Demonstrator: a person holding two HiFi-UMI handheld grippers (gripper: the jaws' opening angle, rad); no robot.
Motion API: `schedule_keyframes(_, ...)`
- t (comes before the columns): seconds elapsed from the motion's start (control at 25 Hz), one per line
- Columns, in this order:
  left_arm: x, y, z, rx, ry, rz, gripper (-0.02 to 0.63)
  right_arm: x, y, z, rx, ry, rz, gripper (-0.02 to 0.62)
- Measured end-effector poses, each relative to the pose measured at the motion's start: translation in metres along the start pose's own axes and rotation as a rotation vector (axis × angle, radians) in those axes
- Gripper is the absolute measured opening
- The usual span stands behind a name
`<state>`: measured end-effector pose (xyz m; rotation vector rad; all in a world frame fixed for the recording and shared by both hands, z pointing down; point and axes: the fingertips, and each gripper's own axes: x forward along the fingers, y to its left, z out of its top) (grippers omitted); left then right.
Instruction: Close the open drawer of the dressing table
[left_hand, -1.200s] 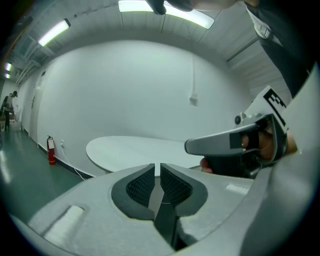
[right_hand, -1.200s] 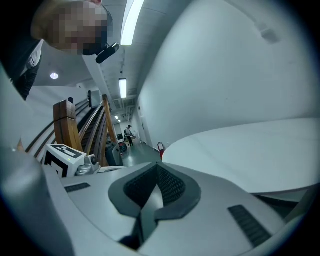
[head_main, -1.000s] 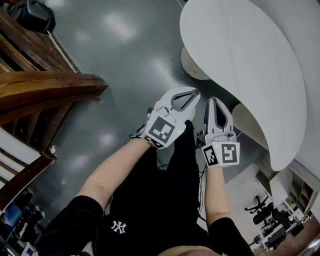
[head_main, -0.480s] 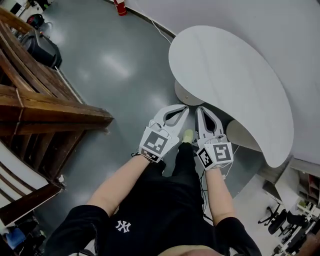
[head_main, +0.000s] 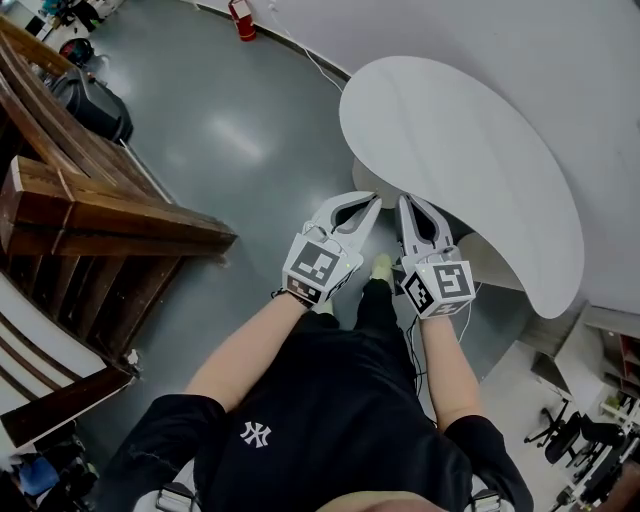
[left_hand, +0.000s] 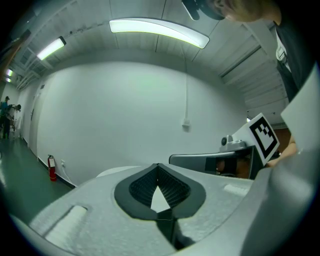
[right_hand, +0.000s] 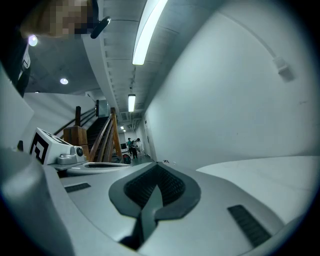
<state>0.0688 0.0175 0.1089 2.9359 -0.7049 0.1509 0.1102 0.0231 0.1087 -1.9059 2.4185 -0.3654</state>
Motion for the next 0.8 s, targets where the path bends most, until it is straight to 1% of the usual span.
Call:
schedule_keyframes(0.16,0.000,0.000,0.003,-0.012,0.000,0.016,0.009,-0.001,0.002,0.008,-0.013,-0.008,0.010,0.015)
schedule_keyframes(0.4,0.004,0.007,-0.003,-0.023,0.011,0.036,0.009,0.002,0.001,0.001,-0.023,0.008,0.012,0.015)
schedule_keyframes(0.8,0.028,0.008,-0.019,-0.031,0.034,0.046,0.009,0.008,-0.027,-0.006,-0.023,0.021,-0.003,0.015)
